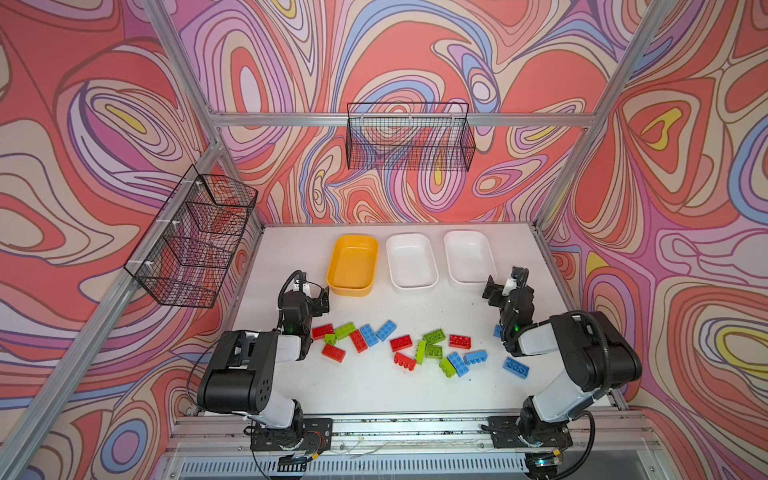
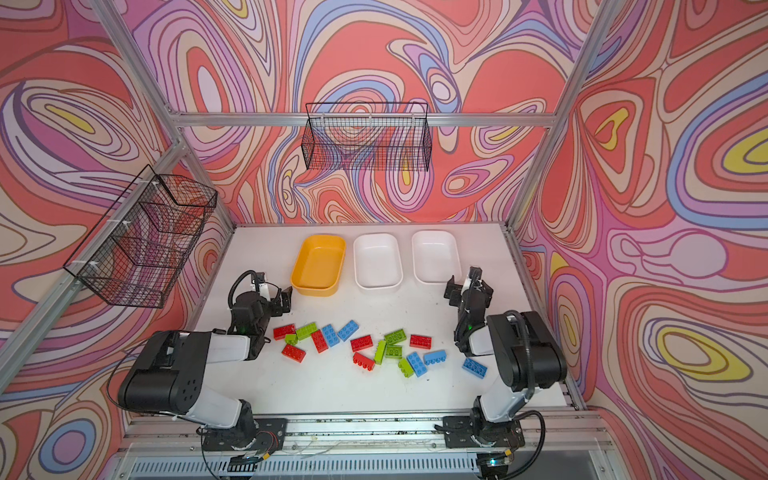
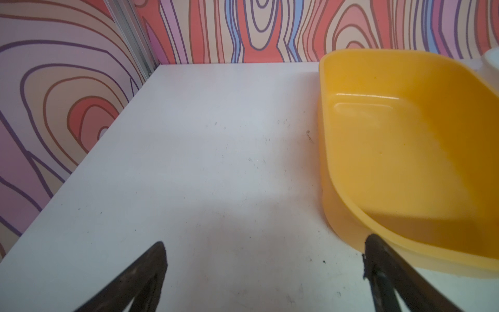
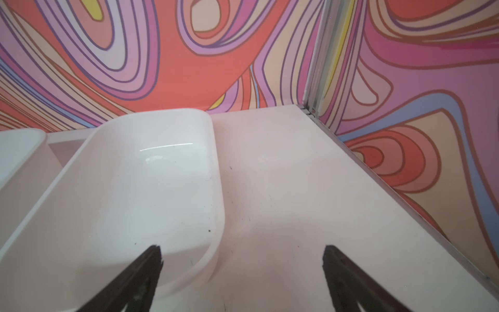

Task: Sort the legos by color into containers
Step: 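Grasp a light-blue brick with the right gripper while the left arm reaches forward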

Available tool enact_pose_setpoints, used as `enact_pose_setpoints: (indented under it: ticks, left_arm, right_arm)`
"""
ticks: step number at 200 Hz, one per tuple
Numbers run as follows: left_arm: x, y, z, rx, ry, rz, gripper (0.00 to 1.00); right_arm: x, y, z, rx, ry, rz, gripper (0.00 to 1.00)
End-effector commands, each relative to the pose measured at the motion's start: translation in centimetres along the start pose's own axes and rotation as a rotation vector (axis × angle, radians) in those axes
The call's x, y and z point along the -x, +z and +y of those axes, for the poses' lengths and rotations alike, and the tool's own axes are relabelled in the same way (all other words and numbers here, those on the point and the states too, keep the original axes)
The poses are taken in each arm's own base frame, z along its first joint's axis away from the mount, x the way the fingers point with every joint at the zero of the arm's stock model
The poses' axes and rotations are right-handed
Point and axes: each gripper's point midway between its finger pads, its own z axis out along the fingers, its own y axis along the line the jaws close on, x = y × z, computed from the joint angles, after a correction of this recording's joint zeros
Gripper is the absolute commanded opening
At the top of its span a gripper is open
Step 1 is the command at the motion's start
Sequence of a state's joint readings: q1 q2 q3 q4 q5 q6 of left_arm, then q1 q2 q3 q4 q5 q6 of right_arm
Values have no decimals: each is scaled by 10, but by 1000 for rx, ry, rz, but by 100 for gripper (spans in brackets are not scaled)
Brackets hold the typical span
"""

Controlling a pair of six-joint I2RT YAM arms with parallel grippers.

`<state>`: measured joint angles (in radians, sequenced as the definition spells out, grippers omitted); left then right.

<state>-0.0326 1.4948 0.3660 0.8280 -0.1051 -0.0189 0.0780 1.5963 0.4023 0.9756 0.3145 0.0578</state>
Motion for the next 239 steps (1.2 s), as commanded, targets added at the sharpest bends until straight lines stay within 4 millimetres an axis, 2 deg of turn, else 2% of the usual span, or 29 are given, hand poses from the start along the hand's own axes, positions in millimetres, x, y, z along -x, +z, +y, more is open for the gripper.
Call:
enact_pose_setpoints:
  ticks: [1,11,23,29,32,39,58,73,101,130,145,168,193,239]
  left_arm:
    - [30,-9,2,11,5,-10,100]
    - [41,-13,3,33,14,-10,100]
    - [54,-18,2,39,-12,-11,100]
    - [54,-21,0,27,-32,3,100]
    - [70,-22,-2,20,-51,-25,100]
    - [76,-26,-5,8,-78,-24,100]
    - [89,-36,-30,-68,-104,-23,100]
    - [94,-47,-58,-119,-70,-18,100]
    - [82,-72,-121,-259,-43,37,100]
    - [57,-112,-204,-465,63,56,100]
    - [46,-131,-238,-535,137,69,100]
    - [36,-156,-278,-611,221,83,100]
    - [25,-175,-304,-695,261,105,100]
    - [20,-189,-311,-781,212,131,100]
  right_arm:
    - [36,6,-13,-128,57,38,98]
    - [45,14,-13,-157,89,98,98]
    - [42,18,-21,-254,154,191,98]
    - [41,22,-22,-282,172,238,98]
    - [38,22,-21,-289,162,277,98]
    - [36,24,-22,-317,140,343,98]
    - [17,22,-18,-330,103,492,98]
    - [7,9,-11,-296,110,544,98]
    - [-17,-27,-19,-308,135,656,98]
    - [-52,-61,-12,-251,185,801,98]
    - [-58,-76,-12,-238,215,836,98]
    - [-63,-93,-14,-234,230,867,98]
    - [-77,-107,-15,-228,240,924,98]
    - [-98,-119,-18,-240,234,979,98]
